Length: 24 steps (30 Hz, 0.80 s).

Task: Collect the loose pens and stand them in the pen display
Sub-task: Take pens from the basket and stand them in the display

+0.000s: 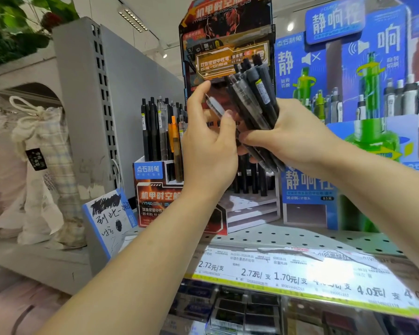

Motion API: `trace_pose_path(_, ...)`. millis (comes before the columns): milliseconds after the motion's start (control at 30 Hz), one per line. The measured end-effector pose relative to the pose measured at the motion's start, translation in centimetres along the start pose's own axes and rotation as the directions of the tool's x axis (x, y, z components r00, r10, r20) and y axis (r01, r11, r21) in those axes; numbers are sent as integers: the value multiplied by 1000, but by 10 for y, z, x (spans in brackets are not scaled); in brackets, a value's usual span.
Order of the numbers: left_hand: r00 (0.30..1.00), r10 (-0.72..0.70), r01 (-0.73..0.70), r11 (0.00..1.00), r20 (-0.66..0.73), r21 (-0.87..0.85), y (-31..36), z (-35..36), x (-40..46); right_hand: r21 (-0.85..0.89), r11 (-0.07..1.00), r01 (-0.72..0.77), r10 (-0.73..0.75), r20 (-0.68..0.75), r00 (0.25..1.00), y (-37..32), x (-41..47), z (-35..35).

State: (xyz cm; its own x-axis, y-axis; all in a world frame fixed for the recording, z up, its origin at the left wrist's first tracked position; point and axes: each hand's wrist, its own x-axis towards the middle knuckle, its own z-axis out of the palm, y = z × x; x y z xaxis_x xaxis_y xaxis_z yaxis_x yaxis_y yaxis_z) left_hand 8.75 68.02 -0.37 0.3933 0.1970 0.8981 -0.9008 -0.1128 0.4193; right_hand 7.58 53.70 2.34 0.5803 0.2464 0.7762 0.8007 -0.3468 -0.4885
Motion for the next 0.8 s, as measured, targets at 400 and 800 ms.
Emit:
trace_pose_path(400,997,-12,30,969,-77,245,-1,2,-2,152,988,26,17,-272,962,4,3,6)
trace_pose_path(800,983,-68,-33,844,168,536,0,9,-6,105,994,21,8,-269,963,6,4,5)
